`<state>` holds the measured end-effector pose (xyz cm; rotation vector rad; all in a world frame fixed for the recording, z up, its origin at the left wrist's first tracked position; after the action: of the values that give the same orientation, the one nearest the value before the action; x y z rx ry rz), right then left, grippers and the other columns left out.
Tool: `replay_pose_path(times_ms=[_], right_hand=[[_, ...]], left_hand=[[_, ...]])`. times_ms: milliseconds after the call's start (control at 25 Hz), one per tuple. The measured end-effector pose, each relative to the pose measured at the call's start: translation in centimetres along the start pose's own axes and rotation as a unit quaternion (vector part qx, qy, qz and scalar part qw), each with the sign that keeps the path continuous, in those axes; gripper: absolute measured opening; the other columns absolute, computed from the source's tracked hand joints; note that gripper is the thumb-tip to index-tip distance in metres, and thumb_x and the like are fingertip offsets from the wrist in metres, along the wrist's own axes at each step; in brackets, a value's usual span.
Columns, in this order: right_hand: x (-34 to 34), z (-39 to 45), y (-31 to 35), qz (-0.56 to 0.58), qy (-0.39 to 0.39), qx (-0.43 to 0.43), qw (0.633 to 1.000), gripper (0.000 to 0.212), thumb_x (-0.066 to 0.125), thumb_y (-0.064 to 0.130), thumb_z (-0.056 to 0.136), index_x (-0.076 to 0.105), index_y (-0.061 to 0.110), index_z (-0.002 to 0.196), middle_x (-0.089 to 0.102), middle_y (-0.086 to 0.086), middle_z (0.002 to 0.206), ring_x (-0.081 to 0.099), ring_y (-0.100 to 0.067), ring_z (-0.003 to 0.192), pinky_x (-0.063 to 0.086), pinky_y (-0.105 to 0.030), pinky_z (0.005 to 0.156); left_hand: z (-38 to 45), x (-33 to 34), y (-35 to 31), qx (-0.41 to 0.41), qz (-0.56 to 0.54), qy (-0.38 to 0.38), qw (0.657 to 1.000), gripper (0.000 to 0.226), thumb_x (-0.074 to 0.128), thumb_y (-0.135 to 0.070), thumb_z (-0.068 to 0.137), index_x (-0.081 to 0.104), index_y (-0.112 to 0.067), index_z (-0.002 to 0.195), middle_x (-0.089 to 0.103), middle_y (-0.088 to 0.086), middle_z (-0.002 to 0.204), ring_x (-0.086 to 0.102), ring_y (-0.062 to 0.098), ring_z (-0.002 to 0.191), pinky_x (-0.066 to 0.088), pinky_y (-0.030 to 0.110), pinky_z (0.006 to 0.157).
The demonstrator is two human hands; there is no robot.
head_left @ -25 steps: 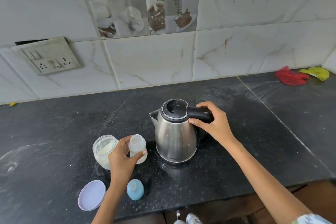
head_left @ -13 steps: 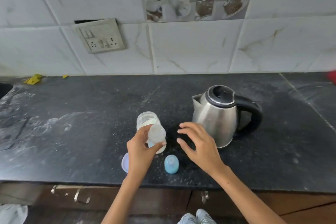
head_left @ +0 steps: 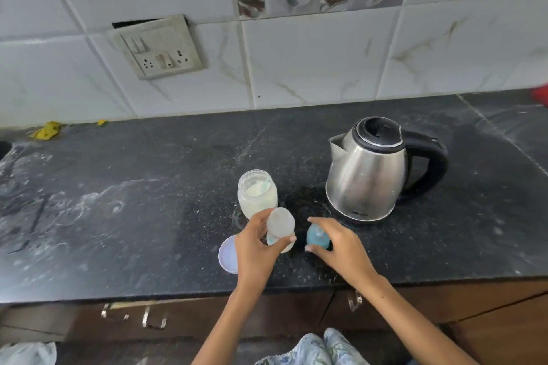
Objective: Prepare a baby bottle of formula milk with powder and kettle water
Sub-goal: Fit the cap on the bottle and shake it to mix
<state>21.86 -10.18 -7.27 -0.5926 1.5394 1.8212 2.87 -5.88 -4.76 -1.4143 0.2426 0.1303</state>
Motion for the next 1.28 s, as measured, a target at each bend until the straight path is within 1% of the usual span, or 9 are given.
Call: replay_pose_path(times_ms=[120,280,400,520,720,920,1040,1160,1280], right_hand=[[-2.6,0.6,-0.3,0.112,-0.068,0.062,0.989,0.054,0.082,0.027,0.077,0.059,0.017,0.125,0.066,0.003,0.12,0.062,-0.015,0.111,0.055,-0.031,0.09],[-4.3,0.9,0.7,0.213,-0.091,0.088,0.969,0.049,0.081,0.021,0.078,0.051,0.029,0.116,0.066,0.005,0.115,0.064,-0.007,0.106,0.055,-0.014,0.077],[-4.4,1.2,1.7,0.24,-0.071,0.082,0.965,0.048,0.081,0.02,0.078,0.051,0.025,0.115,0.066,0.003,0.119,0.065,-0.007,0.108,0.056,-0.017,0.08],[-4.1,1.7,2.8,0.25,-0.042,0.072,0.965,0.048,0.08,0.017,0.079,0.053,0.023,0.118,0.064,0.004,0.12,0.064,-0.011,0.11,0.057,-0.023,0.084],[-3.2,3.4,5.0,0.161,0.041,0.04,0.985,0.05,0.077,0.018,0.083,0.049,0.03,0.123,0.057,0.011,0.123,0.057,-0.009,0.117,0.054,-0.034,0.096],[-2.6,3.6,6.5,0.034,0.119,-0.001,0.992,0.053,0.072,0.018,0.085,0.049,0.039,0.127,0.049,0.018,0.126,0.047,-0.002,0.116,0.041,-0.022,0.094],[-3.0,4.1,7.5,-0.008,0.148,-0.009,0.989,0.05,0.073,0.013,0.083,0.054,0.033,0.125,0.051,0.009,0.129,0.049,-0.01,0.117,0.045,-0.027,0.097],[-2.7,4.5,8.6,-0.068,0.124,0.006,0.99,0.048,0.075,0.015,0.081,0.054,0.029,0.121,0.053,0.003,0.123,0.053,-0.017,0.111,0.05,-0.031,0.091],[-2.7,4.5,9.1,-0.113,0.086,0.039,0.989,0.052,0.077,0.028,0.079,0.05,0.027,0.123,0.054,0.001,0.12,0.056,-0.018,0.108,0.048,-0.029,0.087]], left_hand=[[-0.1,1.9,0.7,0.015,-0.01,0.015,1.0,0.061,0.09,-0.013,0.06,0.061,-0.04,0.105,0.071,-0.017,0.103,0.066,0.004,0.099,0.051,0.015,0.081],[-0.4,3.4,1.4,0.026,-0.013,0.019,0.999,0.059,0.089,-0.025,0.062,0.06,-0.043,0.11,0.068,-0.025,0.107,0.064,0.004,0.103,0.051,0.017,0.08],[-0.4,3.8,2.1,0.009,-0.032,0.029,0.999,0.069,0.09,-0.03,0.061,0.057,-0.032,0.122,0.066,-0.027,0.112,0.061,0.001,0.108,0.05,0.02,0.085],[-0.1,4.1,2.4,0.014,-0.043,0.064,0.997,0.059,0.088,-0.031,0.065,0.06,-0.032,0.118,0.069,-0.017,0.11,0.064,0.009,0.105,0.053,0.027,0.087],[0.4,4.0,2.8,0.015,-0.042,0.084,0.995,0.055,0.087,-0.025,0.067,0.062,-0.028,0.116,0.071,-0.011,0.108,0.066,0.01,0.103,0.055,0.032,0.089],[0.3,3.9,2.1,0.029,-0.044,0.087,0.995,0.052,0.082,-0.038,0.066,0.059,-0.041,0.113,0.071,-0.018,0.107,0.067,0.004,0.101,0.053,0.017,0.082],[0.3,3.8,2.1,0.03,-0.037,0.086,0.995,0.052,0.082,-0.036,0.067,0.059,-0.04,0.114,0.071,-0.018,0.107,0.067,0.003,0.102,0.052,0.015,0.082],[0.4,3.7,2.0,0.023,-0.036,0.081,0.996,0.05,0.081,-0.033,0.067,0.061,-0.038,0.112,0.072,-0.017,0.103,0.068,0.004,0.098,0.053,0.016,0.079],[0.4,3.7,1.6,0.019,-0.034,0.083,0.996,0.044,0.081,-0.031,0.067,0.065,-0.036,0.108,0.074,-0.016,0.093,0.069,0.004,0.089,0.05,0.012,0.069]])
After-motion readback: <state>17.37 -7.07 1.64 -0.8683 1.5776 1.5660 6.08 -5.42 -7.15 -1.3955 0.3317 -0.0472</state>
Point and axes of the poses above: each hand's wrist, its own z-axis towards the middle knuckle, its own x-axis out of the palm, y = z × x, the point moved 4 cm from there along z, towards the middle knuckle
